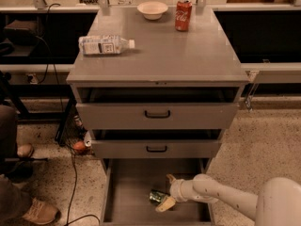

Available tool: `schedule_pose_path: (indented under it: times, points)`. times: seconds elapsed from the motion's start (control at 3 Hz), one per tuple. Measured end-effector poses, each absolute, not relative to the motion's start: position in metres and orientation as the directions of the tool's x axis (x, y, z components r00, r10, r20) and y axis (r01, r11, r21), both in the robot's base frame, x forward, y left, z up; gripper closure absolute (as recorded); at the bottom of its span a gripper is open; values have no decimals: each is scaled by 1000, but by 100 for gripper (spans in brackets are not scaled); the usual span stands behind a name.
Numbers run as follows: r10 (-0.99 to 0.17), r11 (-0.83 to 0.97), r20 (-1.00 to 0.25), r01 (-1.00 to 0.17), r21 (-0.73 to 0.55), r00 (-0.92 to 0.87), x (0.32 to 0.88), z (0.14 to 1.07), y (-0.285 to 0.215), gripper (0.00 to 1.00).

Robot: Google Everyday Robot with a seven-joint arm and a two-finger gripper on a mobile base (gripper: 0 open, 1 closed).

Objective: Pick green can from bottom drawer and place on counter

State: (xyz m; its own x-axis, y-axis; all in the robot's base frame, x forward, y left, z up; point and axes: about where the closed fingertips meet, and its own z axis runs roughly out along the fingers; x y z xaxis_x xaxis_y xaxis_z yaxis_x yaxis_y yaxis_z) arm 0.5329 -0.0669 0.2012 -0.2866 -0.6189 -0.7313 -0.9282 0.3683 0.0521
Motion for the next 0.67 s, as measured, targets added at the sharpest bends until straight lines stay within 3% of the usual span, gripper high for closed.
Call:
schedule_pose_path:
  times: [0.67]
  points:
    - [-688, 308, -703, -950, -56, -182, 537, 160, -65, 0]
